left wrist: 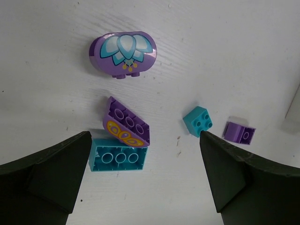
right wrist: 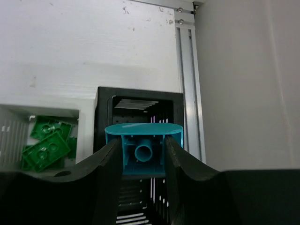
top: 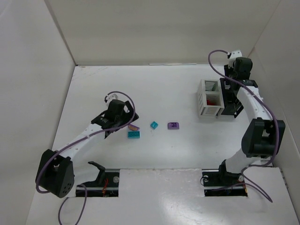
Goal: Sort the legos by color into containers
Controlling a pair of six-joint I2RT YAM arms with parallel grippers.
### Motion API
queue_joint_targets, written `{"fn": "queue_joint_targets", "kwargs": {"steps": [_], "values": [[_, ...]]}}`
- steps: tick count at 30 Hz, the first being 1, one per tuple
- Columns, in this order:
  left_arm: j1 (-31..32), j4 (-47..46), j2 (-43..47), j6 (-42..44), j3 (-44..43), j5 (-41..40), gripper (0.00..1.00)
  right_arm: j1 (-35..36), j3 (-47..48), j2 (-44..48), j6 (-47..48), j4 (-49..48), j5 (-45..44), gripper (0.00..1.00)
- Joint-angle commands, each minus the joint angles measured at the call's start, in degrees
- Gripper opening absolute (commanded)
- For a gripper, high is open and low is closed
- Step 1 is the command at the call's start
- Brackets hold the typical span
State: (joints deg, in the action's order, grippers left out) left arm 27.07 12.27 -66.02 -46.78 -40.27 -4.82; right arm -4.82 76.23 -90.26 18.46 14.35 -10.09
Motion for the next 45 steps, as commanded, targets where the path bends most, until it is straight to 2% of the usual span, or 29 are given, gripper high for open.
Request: {"fn": "queue_joint_targets", "kwargs": {"steps": [1,3,5,10,11,14,18,19,22,23,26,27,29,30,34,41,45], "values": [[-0.53,0.55,-2.17,0.47,-3.06,0.51,0.99,-2.29,6.82,-2.72,2.81,-5.04,3.04,0.35],[-0.53,0.56,-2.79,0.47,-3.76,0.51,0.99,-2.30,7.36,-4.13,2.81,-5.03,3.76,0.37],[-0.53,1.09,-2.80,-0.06,-3.76,0.51,0.99,-2.91,7.36,-4.93,2.81,-5.03,4.29,0.47],[-0.53,1.70,-1.39,-0.67,-2.28,-0.10,0.99,-2.91,7.36,-6.16,2.81,-4.51,5.69,0.61],[-0.53,2.22,-0.52,-0.68,-1.57,-0.71,0.99,-2.91,6.66,-6.16,2.81,-4.51,5.69,0.68],[-0.53,2.93,1.68,-1.81,-0.08,-1.41,0.99,-2.91,5.26,-4.77,2.29,-4.51,5.69,0.75],[-0.53,3.55,5.36,-2.43,2.12,-1.42,0.99,-2.91,1.56,0.60,3.86,-5.21,12.44,0.79],[-0.53,3.55,5.98,-2.43,2.13,-1.42,0.99,-2.91,0.86,1.91,4.91,-5.21,16.64,0.80],[-0.53,4.07,8.44,-3.57,4.41,-1.94,0.99,2.07,-3.35,7.98,10.27,-5.74,20.71,0.84],[-0.53,4.07,9.15,-3.58,4.41,-1.95,0.99,7.84,-4.67,9.47,11.67,-5.74,20.72,0.84],[-0.53,5.30,10.99,-4.28,5.20,-2.65,0.99,18.76,-9.50,13.35,14.76,-5.74,17.92,0.87],[-0.53,5.31,11.00,-4.80,5.20,-2.65,0.99,25.32,-10.74,13.35,14.76,-5.74,17.91,0.87],[-0.53,6.88,11.61,-5.42,5.20,-3.35,0.99,31.33,-14.52,13.35,14.24,-7.66,17.91,0.87],[-0.53,6.89,11.61,-5.42,5.20,-3.35,0.99,36.50,-15.31,12.48,14.24,-7.67,17.91,0.87],[-0.53,7.41,12.75,-5.42,5.90,-3.35,0.99,44.96,-17.69,8.09,9.33,-8.28,13.96,0.87],[-0.53,7.94,15.22,-5.95,8.98,-2.74,0.99,53.93,-16.12,-3.07,5.62,-9.86,14.74,0.87],[-0.53,10.22,17.49,-7.09,9.51,-3.35,0.99,55.36,-14.09,-8.17,2.21,-10.56,13.34,0.85]]}}
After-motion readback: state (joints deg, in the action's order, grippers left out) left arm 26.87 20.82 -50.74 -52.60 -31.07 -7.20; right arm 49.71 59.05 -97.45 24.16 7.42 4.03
